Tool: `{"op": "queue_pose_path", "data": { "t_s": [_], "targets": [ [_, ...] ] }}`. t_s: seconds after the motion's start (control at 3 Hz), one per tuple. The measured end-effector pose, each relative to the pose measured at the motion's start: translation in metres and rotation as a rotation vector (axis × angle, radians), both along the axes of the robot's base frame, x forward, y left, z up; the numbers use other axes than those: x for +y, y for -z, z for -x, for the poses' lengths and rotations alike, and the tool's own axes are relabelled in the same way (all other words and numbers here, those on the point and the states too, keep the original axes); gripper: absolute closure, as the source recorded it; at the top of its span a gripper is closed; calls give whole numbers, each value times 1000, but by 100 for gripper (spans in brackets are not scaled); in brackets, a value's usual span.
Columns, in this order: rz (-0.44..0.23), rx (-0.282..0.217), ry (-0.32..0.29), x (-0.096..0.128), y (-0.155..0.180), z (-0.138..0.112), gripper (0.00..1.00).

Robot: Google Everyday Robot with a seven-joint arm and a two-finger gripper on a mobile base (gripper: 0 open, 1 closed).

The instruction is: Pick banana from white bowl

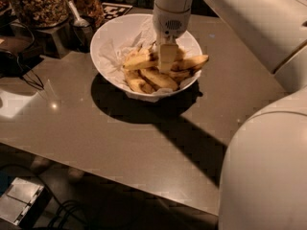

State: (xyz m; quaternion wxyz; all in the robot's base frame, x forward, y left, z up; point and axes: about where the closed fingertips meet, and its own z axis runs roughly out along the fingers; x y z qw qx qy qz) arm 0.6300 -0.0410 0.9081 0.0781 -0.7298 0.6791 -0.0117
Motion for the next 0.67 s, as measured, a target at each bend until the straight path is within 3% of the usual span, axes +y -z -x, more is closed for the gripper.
{"op": "queue_pose_path", "data": {
  "t_s": [0.33,0.67],
  "targets": [
    [0,0,0,0,0,0,86],
    [-24,-27,-6,5,-3,-4,100]
  ]
}}
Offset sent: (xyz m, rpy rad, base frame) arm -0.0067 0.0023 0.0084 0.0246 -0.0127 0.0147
